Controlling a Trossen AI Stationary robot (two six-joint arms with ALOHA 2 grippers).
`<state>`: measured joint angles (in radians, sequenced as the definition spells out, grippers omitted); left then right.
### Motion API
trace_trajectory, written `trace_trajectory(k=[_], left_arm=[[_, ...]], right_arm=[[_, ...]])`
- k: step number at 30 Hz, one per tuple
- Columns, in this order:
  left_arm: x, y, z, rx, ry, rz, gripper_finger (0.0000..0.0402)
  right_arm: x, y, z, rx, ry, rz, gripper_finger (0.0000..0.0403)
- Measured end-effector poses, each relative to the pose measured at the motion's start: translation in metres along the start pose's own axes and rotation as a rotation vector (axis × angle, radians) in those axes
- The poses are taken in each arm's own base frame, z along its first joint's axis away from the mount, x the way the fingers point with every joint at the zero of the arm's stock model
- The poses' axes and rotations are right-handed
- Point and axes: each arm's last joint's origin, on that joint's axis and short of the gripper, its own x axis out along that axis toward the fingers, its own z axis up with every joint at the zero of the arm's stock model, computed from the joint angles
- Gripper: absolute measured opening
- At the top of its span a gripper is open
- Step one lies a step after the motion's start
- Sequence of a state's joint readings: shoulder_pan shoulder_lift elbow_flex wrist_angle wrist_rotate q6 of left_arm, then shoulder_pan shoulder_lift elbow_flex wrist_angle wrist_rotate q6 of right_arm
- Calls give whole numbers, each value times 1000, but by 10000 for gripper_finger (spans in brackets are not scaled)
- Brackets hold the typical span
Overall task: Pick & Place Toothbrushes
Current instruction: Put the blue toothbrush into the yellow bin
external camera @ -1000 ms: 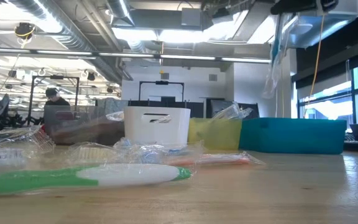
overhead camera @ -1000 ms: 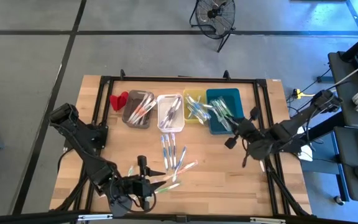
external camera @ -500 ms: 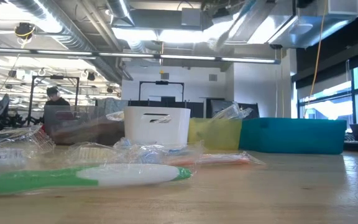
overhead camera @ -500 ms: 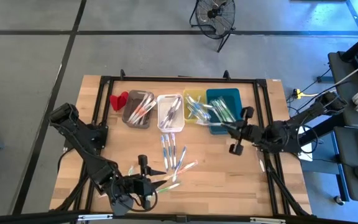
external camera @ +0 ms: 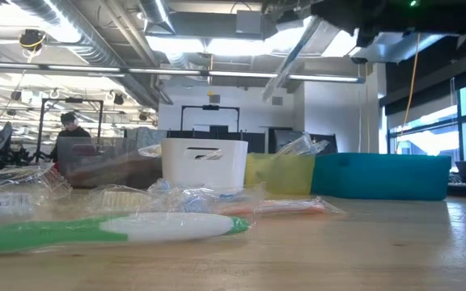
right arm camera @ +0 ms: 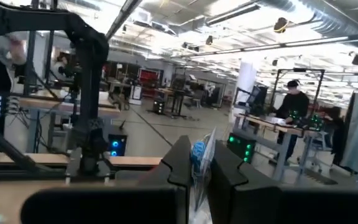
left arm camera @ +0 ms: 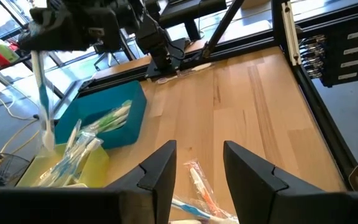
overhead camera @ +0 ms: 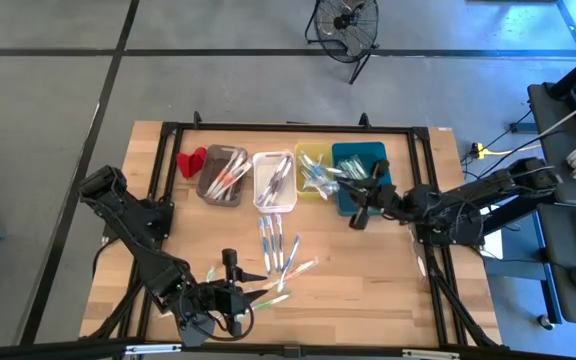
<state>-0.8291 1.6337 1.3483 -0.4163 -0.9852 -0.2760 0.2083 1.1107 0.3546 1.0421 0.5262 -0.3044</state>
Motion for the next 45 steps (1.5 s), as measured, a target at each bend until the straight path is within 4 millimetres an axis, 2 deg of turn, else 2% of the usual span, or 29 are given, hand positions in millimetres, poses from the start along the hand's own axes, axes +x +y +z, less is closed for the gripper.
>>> trace_trajectory(k=[10, 19, 23, 26, 41, 45], left_arm=[[0, 0, -1, 4, 4, 1, 127], [0, 0, -1, 3, 4, 1, 127], [0, 0, -2, -11, 15, -10, 127], [0, 1, -4, -19, 31, -11, 128], [0, 2, -8, -29, 52, 9, 127], [0, 2, -7, -28, 50, 14, 127]], right_arm=[[22, -1, -36, 3, 117, -184, 22], [70, 16, -48, -94, 179, -229, 22], [85, 13, -50, -118, 220, -322, 26], [88, 5, -54, -111, 245, -362, 23], [97, -21, -70, -9, 297, -328, 24], [98, -28, -80, 15, 337, -325, 34]])
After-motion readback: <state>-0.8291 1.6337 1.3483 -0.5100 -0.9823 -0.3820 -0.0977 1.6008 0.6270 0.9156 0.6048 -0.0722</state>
